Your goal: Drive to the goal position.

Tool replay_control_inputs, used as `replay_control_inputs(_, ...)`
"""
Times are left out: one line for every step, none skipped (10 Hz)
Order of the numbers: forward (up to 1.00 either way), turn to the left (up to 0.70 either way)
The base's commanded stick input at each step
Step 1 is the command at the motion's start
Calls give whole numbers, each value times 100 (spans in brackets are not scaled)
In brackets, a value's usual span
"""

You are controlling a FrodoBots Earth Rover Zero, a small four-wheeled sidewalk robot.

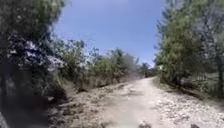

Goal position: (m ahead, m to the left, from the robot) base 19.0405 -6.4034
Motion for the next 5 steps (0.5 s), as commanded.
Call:
replay_control_inputs(44,0)
replay_control_inputs(45,0)
replay_control_inputs(45,0)
replay_control_inputs(30,0)
replay_control_inputs(9,0)
